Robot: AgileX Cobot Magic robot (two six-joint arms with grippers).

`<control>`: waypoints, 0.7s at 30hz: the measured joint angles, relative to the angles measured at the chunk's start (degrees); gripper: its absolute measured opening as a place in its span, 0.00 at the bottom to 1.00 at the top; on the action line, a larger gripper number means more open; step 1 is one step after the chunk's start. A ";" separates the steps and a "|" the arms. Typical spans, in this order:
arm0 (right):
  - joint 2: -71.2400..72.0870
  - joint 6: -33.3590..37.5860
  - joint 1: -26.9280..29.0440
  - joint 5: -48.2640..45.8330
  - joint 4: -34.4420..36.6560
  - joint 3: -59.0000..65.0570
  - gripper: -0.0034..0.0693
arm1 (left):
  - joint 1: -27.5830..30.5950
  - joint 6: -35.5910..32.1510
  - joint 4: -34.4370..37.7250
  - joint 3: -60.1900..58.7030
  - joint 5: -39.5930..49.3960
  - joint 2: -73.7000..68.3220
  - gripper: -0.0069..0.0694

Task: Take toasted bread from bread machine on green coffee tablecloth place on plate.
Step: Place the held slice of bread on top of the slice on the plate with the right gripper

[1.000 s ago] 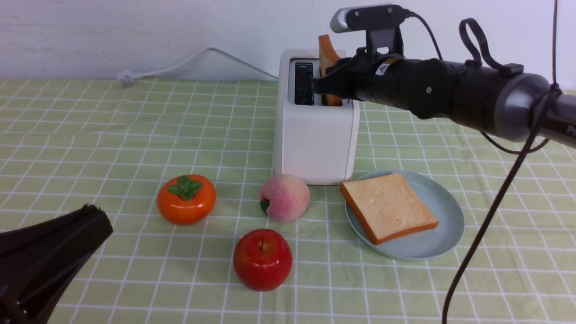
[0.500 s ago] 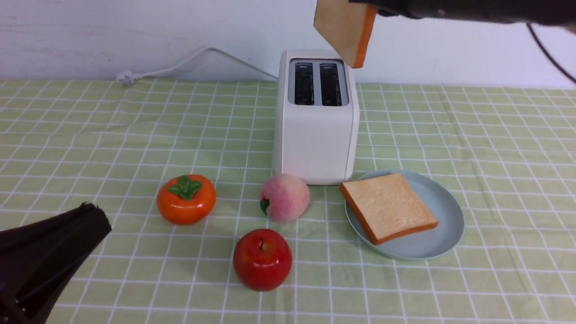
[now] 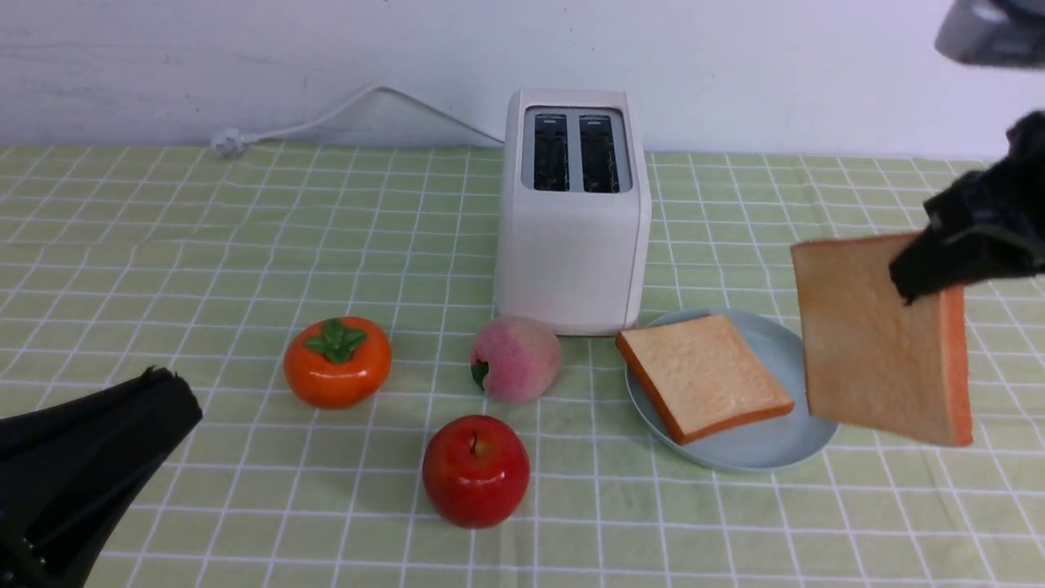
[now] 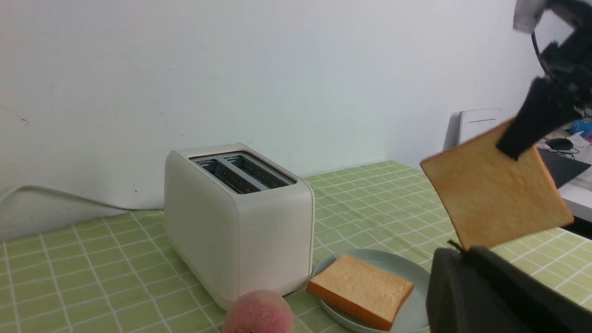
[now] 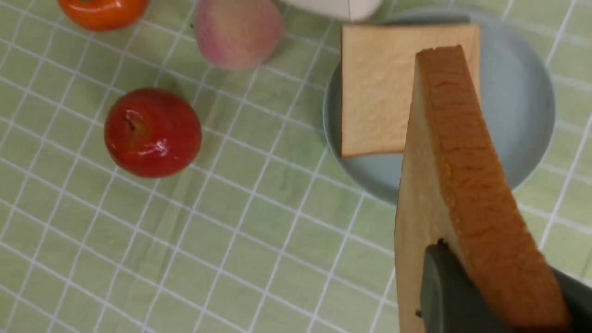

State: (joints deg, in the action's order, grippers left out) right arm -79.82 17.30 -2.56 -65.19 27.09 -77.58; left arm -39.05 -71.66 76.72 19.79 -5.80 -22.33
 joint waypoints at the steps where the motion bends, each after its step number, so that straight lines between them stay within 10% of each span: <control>1: -1.07 3.11 2.42 1.54 5.30 3.01 0.20 | 0.00 0.00 0.03 0.00 0.08 0.00 0.09; 9: -13.74 17.92 7.19 7.68 31.46 6.28 0.20 | 0.00 0.00 0.20 0.00 0.08 0.00 0.09; 21: -25.60 26.18 7.52 14.90 43.29 6.49 0.20 | 0.00 0.00 0.26 0.00 0.08 0.00 0.10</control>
State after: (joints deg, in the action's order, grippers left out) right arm -105.42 43.47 4.96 -50.29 70.39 -71.09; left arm -39.05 -71.66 76.99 19.79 -5.72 -22.33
